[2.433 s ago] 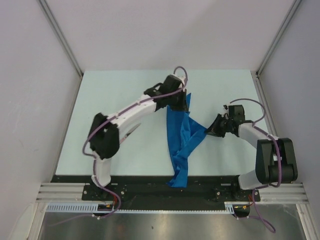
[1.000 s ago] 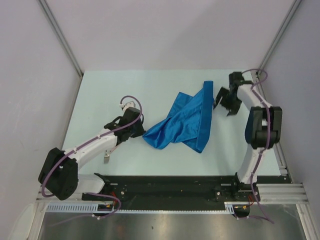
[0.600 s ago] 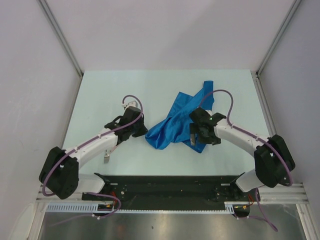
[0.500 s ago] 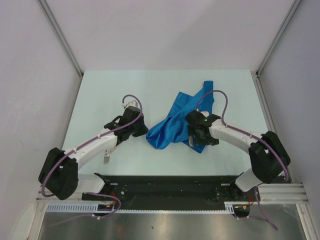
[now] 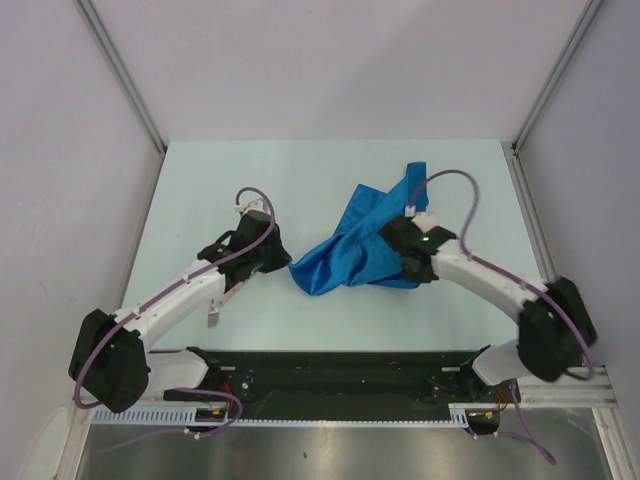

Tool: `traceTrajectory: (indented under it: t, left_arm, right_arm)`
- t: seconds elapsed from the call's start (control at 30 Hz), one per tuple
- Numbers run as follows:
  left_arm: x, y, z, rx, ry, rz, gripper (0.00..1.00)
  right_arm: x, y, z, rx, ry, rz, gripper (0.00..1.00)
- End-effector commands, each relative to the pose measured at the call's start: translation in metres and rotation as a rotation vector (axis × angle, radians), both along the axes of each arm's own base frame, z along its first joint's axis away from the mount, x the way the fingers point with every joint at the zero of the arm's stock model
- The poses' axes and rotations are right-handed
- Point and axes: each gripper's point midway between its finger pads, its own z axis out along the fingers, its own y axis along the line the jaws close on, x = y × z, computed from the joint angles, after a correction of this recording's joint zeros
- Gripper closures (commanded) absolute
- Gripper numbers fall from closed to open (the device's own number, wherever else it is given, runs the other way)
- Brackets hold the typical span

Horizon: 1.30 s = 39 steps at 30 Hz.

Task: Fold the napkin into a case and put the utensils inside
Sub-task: Pick up the crumpled napkin from the center of the board, then flatten out the crumpled napkin at the center of the board.

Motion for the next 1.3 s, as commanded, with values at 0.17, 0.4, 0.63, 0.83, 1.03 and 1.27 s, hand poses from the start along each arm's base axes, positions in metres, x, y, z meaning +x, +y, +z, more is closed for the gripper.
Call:
traceTrajectory:
  t: [0.17, 0.4, 0.63, 0.83, 1.03, 1.27]
  left_arm:
    - [0.002, 0.035, -0.012, 0.012, 0.061, 0.144, 1.0]
    - [-0.015, 0.039, -0.044, 0.042, 0.146, 0.128, 1.0]
    - [-0.037, 0.027, -0.072, 0.036, 0.187, 0.018, 0.83]
    - [-0.053, 0.036, -0.078, 0.057, 0.204, 0.034, 0.33]
    - [-0.062, 0.02, -0.087, 0.036, 0.226, -0.022, 0.36]
    - [-0.053, 0.006, -0.094, 0.036, 0.196, -0.121, 0.39]
  right_arm:
    - [-0.011, -0.087, 0.092, 0.398, -0.364, -0.399, 1.0]
    - [-0.019, -0.086, 0.05, 0.524, -0.251, -0.475, 1.0]
    - [-0.025, -0.096, 0.043, 0.531, -0.284, -0.549, 1.0]
    - [-0.032, -0.09, 0.036, 0.559, -0.258, -0.54, 1.0]
    - [-0.034, -0.088, 0.032, 0.566, -0.254, -0.531, 1.0]
    - [-0.028, -0.083, 0.037, 0.592, -0.262, -0.498, 1.0]
